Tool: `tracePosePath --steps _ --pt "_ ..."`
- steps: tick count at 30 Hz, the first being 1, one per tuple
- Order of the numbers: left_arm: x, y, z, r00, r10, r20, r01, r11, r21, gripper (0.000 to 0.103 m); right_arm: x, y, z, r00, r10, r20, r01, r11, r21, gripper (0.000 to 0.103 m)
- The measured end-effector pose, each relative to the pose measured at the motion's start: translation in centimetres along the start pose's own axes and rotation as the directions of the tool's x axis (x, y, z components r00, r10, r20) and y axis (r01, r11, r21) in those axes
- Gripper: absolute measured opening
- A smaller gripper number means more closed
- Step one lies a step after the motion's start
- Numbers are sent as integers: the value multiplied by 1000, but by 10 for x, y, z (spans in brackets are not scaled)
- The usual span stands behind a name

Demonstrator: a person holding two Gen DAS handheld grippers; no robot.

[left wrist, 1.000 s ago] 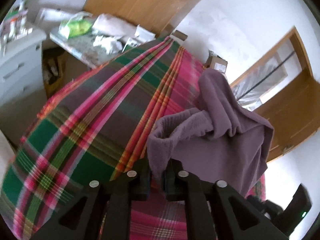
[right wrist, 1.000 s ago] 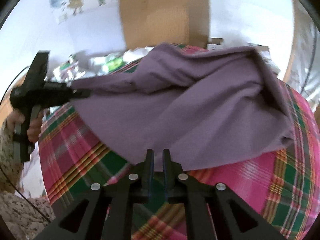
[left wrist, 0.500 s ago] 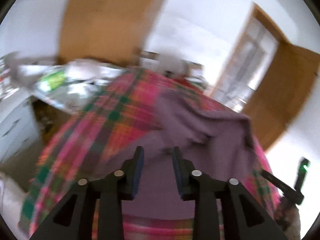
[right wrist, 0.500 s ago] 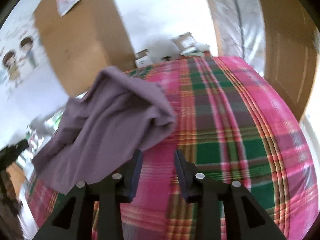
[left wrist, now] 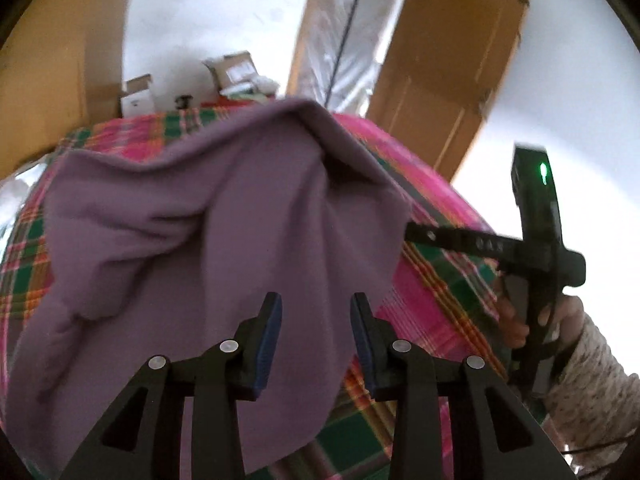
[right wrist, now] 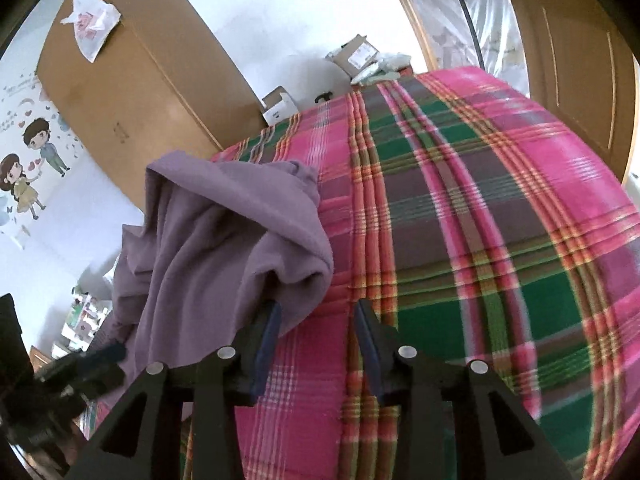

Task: Fold clothes

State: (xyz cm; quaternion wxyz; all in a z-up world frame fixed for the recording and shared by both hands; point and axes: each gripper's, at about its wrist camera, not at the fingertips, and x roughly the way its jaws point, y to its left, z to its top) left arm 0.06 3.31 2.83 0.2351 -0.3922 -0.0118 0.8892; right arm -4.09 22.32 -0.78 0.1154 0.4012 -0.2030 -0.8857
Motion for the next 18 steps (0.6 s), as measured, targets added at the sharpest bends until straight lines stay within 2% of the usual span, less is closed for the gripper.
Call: tracePosePath --steps 4,6,7,10,13,18 --pt "22 -22 7 999 25 -32 -23 998 66 37 17 -1 10 999 41 -12 -41 998 43 39" --pt "29 -31 9 999 6 -44 -2 996 86 37 22 0 13 997 72 -12 -72 995 62 36" --pt "32 -34 9 999 6 -52 -2 996 92 37 22 2 14 997 77 -8 -76 995 63 26" --pt "40 -33 6 996 48 -73 -41 995 93 37 20 8 17 996 90 13 -90 995 49 7" --pt "43 -23 3 994 65 -87 -60 996 59 37 14 17 22 993 115 37 -116 993 22 6" --pt "35 -4 2 997 14 -77 -18 999 -42 37 3 48 30 978 199 60 -196 979 -54 6"
